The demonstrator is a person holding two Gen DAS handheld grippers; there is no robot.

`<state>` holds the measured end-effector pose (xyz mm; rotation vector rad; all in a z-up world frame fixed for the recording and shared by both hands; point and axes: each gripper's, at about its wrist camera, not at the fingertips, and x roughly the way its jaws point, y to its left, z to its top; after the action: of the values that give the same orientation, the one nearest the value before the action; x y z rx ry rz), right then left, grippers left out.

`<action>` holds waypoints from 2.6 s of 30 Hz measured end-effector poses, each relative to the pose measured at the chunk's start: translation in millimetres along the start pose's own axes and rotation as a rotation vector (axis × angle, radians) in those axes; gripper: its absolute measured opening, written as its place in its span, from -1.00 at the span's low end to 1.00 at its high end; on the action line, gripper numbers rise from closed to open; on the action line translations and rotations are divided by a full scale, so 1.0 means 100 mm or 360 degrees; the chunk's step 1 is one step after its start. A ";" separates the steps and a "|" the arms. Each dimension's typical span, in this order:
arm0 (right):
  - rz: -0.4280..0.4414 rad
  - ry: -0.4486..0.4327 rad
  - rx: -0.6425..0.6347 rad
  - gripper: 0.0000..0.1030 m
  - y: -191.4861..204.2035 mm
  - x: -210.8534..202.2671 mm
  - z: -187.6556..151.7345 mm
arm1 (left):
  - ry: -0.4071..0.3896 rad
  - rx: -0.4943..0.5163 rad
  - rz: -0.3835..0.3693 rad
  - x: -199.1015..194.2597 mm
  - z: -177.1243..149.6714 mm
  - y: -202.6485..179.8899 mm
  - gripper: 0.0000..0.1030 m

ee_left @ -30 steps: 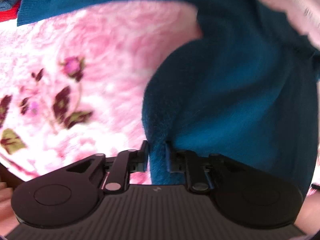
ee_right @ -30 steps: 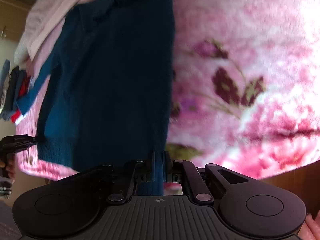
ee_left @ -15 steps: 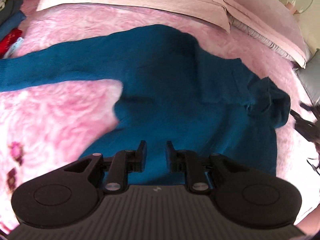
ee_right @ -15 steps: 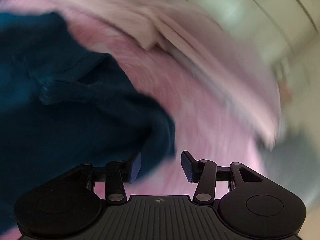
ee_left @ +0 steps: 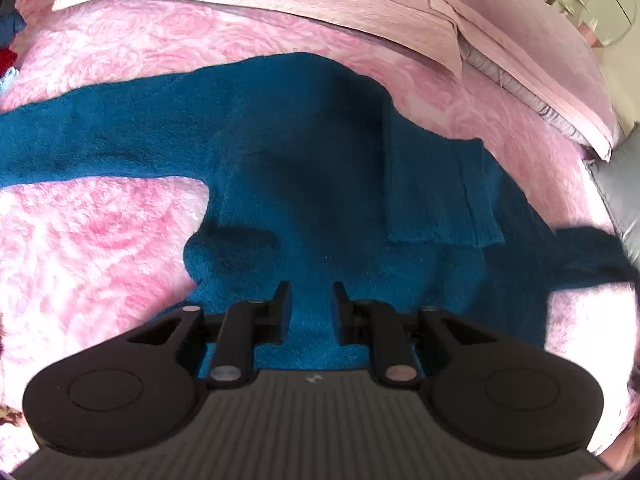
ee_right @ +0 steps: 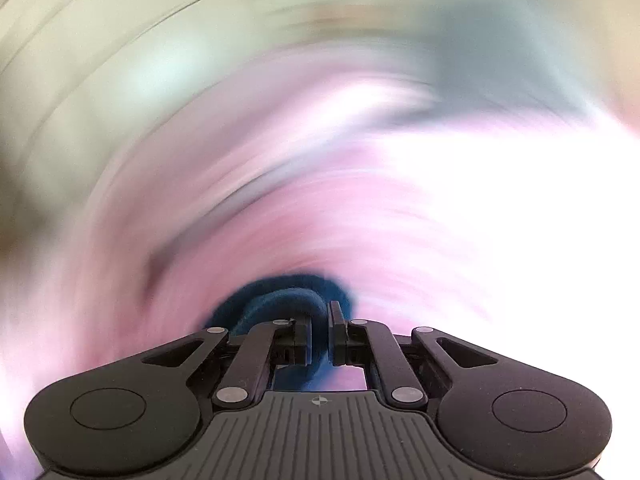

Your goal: Fold clothes

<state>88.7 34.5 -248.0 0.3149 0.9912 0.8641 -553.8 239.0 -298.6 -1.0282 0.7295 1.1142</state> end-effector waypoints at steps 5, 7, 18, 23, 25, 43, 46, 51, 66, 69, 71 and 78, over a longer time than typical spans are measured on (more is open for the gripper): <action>-0.0424 0.0250 0.0758 -0.23 -1.09 -0.38 -0.21 | 0.0043 0.0103 0.0000 0.25 0.15 -0.05 -0.71; -0.0527 0.0301 0.0717 -0.22 -1.19 -0.50 -0.30 | 0.0049 0.0180 0.0011 0.34 0.23 -0.08 -0.68; 0.0222 0.0618 -0.0911 -0.22 0.96 0.57 -0.86 | -0.0021 0.0521 -0.0209 0.94 1.03 -0.30 -0.34; 0.0666 0.1137 -0.0473 -0.22 1.45 1.48 -1.46 | 0.0125 0.0231 -0.0488 1.29 1.13 -0.31 -0.01; 0.0622 0.1260 -0.0452 -0.22 1.60 1.78 -1.76 | 0.0196 0.0181 -0.0488 1.48 1.10 -0.32 -0.10; 0.0616 0.0760 -0.0998 0.70 2.65 2.91 -1.02 | -0.0233 0.0387 -0.0309 1.58 2.82 0.06 -0.12; 0.0464 0.0915 -0.1416 0.69 2.37 3.05 -1.40 | -0.0062 0.0695 -0.0188 1.80 2.48 0.19 -0.12; 0.0515 0.0966 -0.1672 0.03 2.11 3.00 -1.76 | -0.0134 0.1045 -0.0152 1.87 2.04 0.15 -0.73; 0.0382 0.0237 -0.2055 -0.94 2.75 2.74 -1.83 | -0.0568 0.1089 0.0095 1.57 2.47 -0.30 -0.93; 0.0300 0.0224 -0.1997 -0.90 2.86 2.83 -1.71 | -0.0631 0.1151 0.0232 1.69 2.53 -0.48 -0.86; 0.0226 0.0316 -0.1950 -0.86 2.88 3.01 -1.69 | -0.0629 0.1237 0.0394 1.83 2.44 -0.55 -0.83; 0.0219 0.0568 -0.1350 0.16 1.98 2.59 -1.50 | -0.0398 0.0799 0.0207 1.36 1.92 0.14 -0.52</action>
<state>-65.7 336.5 -366.1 -0.5157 0.8424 1.4118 -529.0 467.3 -350.4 -0.4142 0.8254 1.0720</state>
